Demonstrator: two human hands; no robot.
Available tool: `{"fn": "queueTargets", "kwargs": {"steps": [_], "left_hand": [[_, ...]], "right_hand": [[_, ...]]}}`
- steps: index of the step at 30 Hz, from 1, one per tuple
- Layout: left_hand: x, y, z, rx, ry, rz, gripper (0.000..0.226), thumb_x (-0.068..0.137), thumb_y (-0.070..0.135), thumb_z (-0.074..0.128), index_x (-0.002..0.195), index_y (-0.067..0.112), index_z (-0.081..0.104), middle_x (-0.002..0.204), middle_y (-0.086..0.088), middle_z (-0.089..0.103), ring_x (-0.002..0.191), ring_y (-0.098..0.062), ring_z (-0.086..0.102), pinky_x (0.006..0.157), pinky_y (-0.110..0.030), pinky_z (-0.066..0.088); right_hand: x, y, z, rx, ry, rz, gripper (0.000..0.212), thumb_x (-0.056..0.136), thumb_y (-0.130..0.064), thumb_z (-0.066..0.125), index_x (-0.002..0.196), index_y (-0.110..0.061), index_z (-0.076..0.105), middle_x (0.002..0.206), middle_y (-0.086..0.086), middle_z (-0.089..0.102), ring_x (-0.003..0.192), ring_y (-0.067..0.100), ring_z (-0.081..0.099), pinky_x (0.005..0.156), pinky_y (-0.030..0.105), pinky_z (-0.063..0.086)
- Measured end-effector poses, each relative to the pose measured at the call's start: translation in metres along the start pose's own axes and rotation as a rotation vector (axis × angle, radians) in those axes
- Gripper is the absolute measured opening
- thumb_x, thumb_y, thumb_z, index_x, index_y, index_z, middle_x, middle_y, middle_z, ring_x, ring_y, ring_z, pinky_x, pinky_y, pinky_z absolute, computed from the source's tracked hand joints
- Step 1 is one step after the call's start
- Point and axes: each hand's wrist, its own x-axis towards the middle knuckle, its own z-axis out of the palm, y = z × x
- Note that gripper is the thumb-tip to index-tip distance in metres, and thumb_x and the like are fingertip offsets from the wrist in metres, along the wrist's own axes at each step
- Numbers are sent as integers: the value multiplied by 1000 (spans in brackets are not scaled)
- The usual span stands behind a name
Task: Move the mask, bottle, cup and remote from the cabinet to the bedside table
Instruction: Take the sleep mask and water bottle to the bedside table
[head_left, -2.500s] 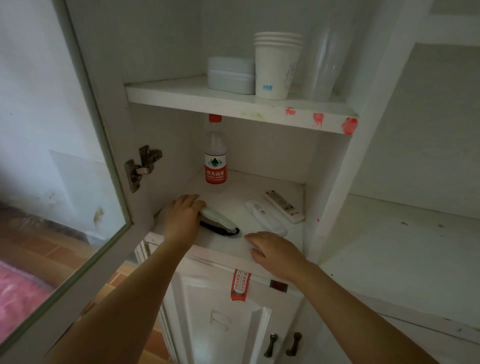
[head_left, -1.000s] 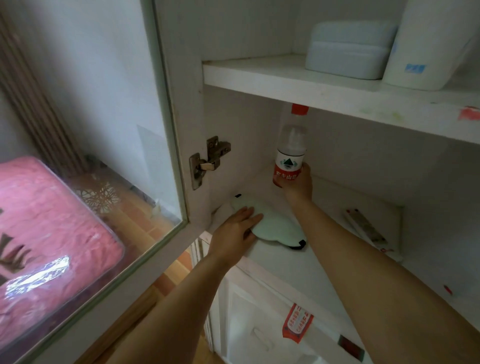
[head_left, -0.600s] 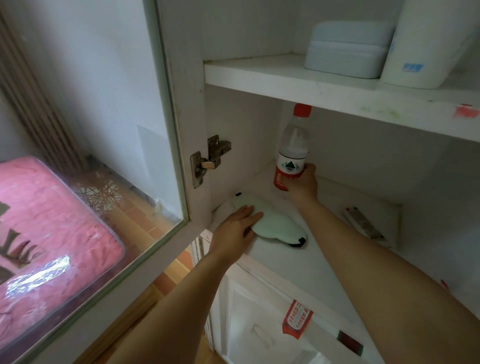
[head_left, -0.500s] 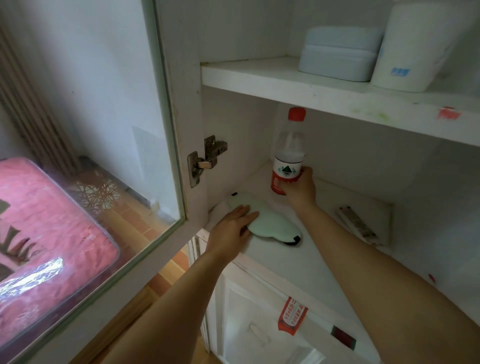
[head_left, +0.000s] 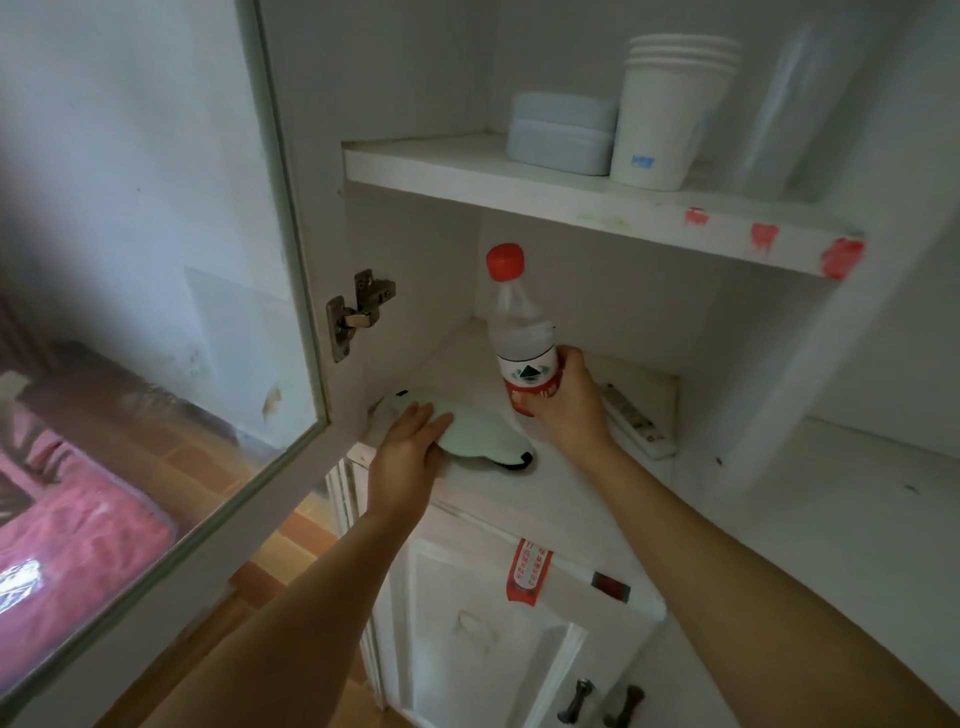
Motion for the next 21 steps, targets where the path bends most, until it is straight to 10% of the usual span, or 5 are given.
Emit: {"fn": "queueTargets", "kwargs": {"steps": [6, 11, 21], "left_hand": [[-16, 20, -20, 56, 80, 78, 35, 90, 2, 50, 122, 14, 59, 136, -14, 50, 132, -31, 38, 104, -45, 35], [-49, 36, -38, 90, 128, 85, 34, 89, 1, 53, 119, 15, 61, 132, -12, 54, 130, -30, 41, 101, -48, 39], [-167, 99, -63, 135, 323, 11, 34, 84, -4, 58, 115, 8, 63, 126, -19, 57, 123, -36, 47, 102, -43, 35]], "right_hand": [[-40, -6, -16, 42, 16, -13, 55, 67, -13, 79, 111, -12, 45, 111, 5, 61, 99, 19, 61, 79, 30, 53], [-78, -20, -40, 121, 44, -34, 56, 69, -6, 76, 116, -8, 45, 100, -5, 55, 87, 9, 56, 60, 2, 43], [-179, -6, -111, 220, -92, -51, 57, 70, -8, 76, 114, -18, 42, 98, -12, 53, 95, 12, 55, 84, 27, 44]]}}
